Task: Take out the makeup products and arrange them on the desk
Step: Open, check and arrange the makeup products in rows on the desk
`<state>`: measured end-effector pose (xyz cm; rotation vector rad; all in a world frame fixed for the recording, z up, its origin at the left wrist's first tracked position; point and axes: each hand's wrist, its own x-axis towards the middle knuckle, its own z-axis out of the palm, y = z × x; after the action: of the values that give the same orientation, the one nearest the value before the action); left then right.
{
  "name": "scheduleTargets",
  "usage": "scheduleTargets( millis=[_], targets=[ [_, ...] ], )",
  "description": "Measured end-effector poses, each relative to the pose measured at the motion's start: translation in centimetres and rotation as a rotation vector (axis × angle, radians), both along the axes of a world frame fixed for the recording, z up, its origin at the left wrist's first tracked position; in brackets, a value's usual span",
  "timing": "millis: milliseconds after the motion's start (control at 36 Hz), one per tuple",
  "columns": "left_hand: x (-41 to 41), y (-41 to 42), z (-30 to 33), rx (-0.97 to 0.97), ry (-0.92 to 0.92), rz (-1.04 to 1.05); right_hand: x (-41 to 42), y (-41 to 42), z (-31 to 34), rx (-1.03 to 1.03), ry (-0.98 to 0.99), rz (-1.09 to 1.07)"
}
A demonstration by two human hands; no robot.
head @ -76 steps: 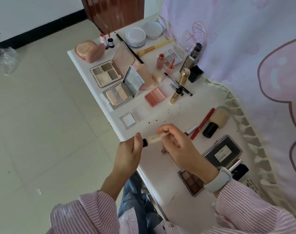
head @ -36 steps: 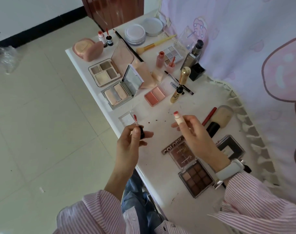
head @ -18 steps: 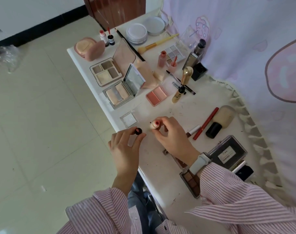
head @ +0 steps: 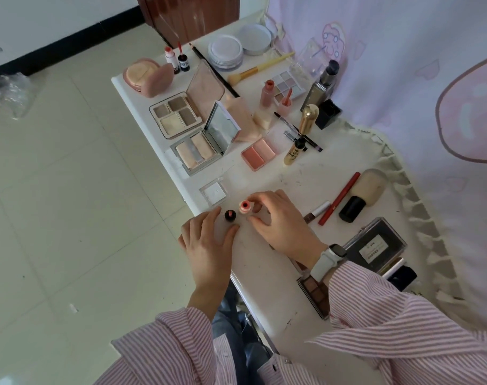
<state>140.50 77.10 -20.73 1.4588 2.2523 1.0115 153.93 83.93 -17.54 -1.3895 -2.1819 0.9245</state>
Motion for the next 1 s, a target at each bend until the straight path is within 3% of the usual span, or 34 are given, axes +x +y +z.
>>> scheduleTargets(
  millis=[167, 361, 556, 694, 806, 944, 1000],
  targets=[
    [0.3, -1.6, -0.4, -0.042, 0.014, -0.022, 3.4, -0.1, 1.4, 0.132, -0.027, 0.006],
    [0.6, -2.5, -0.4, -0.047, -0.022, -0.046, 9.3, 0.7, 2.3, 0.157, -0.517, 0.122],
    [0.4, -2.7, 0.0, -0.088, -0.027, -0.054, 9.7, 1.6, 1.7, 0.323, -0.605, 0.207],
    [0.7, -3.3, 1.4, 0.007, -0.035, -0.042, 9.4, 1.6, 2.9, 0.284, -0.471, 0.179],
    [1.6, -3.9, 3.6, 0.11, -0.126, -0.21, 8.8, 0.3, 5.0, -0.04, -0.208, 0.217],
    [3.4, -3.9, 5.0, -0.001, -0.106, -0.447, 7.3, -1.8, 6.7, -0.44, -0.029, 0.246],
    [3.8, -3.6, 5.4, -0.008, -0.06, -0.483, 6.4, -2.5, 6.9, -0.521, 0.115, 0.138]
  ],
)
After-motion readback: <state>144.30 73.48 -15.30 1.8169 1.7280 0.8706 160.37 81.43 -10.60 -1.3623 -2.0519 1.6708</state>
